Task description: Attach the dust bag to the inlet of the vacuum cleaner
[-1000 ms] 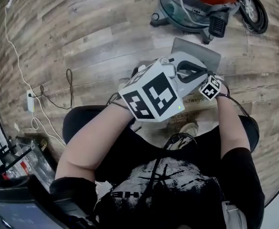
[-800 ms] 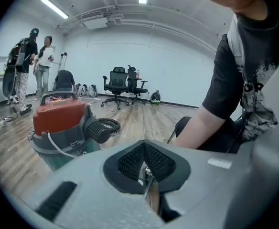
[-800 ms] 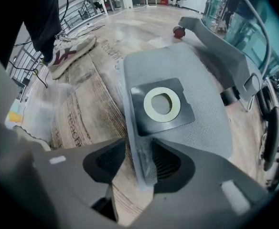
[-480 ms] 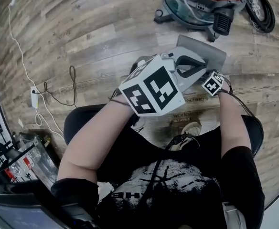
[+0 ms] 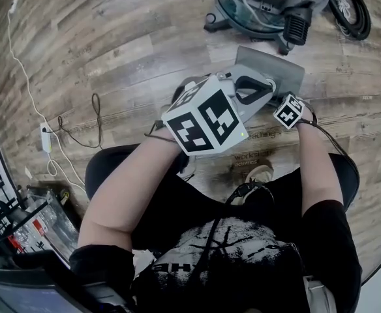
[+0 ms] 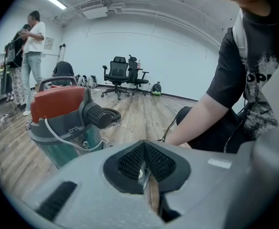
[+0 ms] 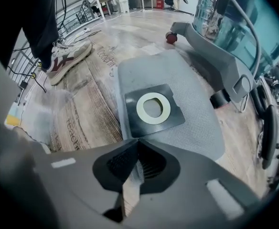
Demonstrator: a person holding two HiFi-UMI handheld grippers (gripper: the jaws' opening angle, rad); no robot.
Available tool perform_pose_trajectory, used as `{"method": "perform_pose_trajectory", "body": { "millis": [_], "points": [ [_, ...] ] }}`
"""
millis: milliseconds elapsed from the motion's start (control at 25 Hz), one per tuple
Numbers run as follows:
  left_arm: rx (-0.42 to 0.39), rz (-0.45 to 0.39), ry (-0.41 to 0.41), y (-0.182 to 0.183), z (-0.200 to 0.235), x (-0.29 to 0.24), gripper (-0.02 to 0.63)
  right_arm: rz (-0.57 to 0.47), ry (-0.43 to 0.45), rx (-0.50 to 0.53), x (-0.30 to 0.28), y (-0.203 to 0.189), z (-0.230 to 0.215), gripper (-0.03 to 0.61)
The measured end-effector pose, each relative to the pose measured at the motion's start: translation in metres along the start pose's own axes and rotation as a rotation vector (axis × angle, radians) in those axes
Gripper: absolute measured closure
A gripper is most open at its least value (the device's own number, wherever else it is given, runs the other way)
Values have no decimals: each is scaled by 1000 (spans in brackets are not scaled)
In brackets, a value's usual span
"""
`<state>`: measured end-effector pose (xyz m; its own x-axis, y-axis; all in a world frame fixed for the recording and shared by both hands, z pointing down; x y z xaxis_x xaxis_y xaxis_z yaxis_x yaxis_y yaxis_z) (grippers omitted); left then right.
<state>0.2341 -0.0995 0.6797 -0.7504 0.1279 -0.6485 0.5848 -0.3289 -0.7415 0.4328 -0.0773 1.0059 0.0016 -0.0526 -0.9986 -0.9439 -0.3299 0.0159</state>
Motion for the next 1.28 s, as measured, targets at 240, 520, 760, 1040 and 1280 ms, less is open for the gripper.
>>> {"method": "perform_pose_trajectory", "body": {
  "millis": [240,520,760,1040,1280],
  "points": [
    [-4,36,-11,-5,1,-11,611,-51,16,64,47,7,-10,576],
    [-89,240,-43,-32,-12,-46,485,-162,-18,113,128,17,-25,577],
    [-265,442,31,-62,-21,-92,425,-254,1,139,194,21,-27,577],
    [-334,480,165,-76,-4,-115,422,-325,-2,196,249,25,-7,577],
    [-299,458,201,-68,9,-116,423,-324,-5,210,255,15,5,577]
  ]
}}
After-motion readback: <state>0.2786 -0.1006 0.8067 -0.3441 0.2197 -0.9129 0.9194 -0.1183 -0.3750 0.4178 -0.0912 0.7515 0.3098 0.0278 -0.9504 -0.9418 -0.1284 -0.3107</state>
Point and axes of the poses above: the fingertips, and each gripper's own axes: x backward along the fingers, z to its left, y out of its top, the point moved 9 cm from there along x, backward along the fingers, and after that the axes turned 7 degrees about z, right-handed, at the moved point
